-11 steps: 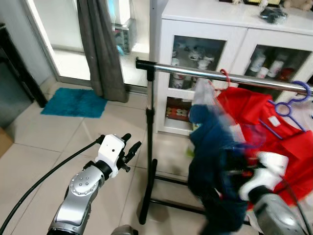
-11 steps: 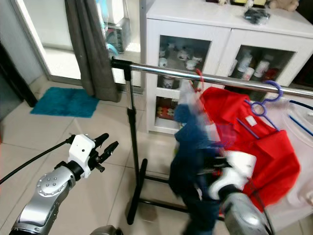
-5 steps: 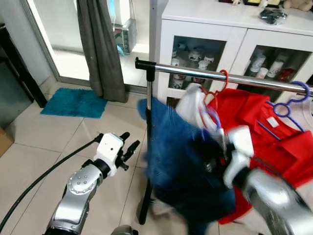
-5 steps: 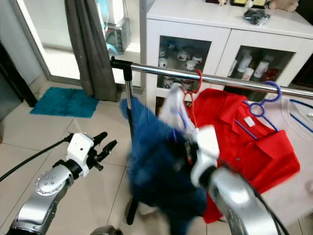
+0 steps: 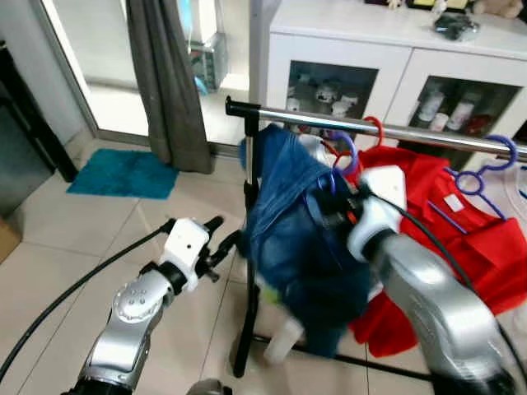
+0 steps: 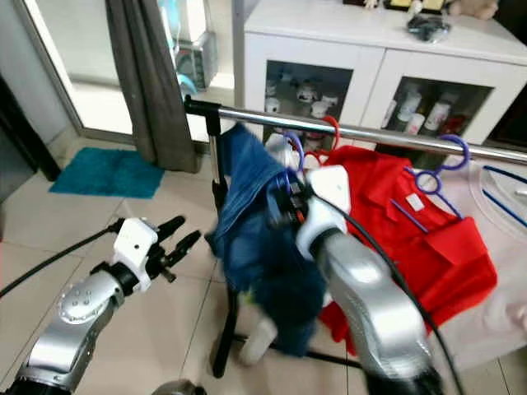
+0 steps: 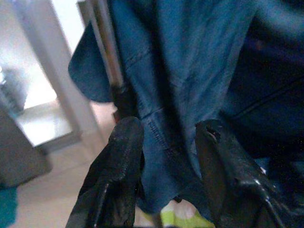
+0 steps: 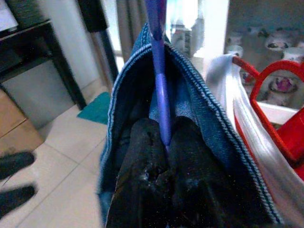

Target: Hang hanger

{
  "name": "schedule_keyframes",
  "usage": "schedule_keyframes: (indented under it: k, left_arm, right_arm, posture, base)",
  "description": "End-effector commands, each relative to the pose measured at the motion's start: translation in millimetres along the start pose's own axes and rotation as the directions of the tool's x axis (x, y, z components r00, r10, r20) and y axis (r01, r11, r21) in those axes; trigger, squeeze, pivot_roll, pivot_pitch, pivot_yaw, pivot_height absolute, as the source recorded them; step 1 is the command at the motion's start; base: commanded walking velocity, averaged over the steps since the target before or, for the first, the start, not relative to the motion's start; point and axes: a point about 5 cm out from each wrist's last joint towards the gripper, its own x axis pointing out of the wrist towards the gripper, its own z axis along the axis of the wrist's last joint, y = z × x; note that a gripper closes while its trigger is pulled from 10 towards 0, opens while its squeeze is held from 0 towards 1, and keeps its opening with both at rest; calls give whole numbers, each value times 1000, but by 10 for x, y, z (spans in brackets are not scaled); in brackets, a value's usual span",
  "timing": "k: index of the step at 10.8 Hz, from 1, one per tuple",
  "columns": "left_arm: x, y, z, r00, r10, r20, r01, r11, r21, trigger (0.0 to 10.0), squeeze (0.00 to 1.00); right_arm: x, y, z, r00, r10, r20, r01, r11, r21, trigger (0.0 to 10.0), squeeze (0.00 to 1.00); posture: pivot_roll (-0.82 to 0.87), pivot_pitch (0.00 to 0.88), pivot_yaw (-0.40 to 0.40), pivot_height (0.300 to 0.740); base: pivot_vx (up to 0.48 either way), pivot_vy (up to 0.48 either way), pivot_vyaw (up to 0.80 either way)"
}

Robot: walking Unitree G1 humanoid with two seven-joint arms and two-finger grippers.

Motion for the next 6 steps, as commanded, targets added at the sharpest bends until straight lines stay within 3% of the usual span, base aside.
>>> schedule_keyframes:
  k: [1,6]
  left_arm:
    - [17,-13,63,999,-23,30,23,1000,8,10000,0]
    - [17,-13,63,999,-23,30,23,1000,8,10000,0]
  right_arm:
    - [2,-23,59,1000,-24,18,24,1000,-14,10000,0]
    - [2,-23,59,1000,-24,18,24,1000,-14,10000,0]
  posture:
    - [78,14,1,740]
    - [78,14,1,740]
  base:
    - [0,0,0]
    - [0,0,0]
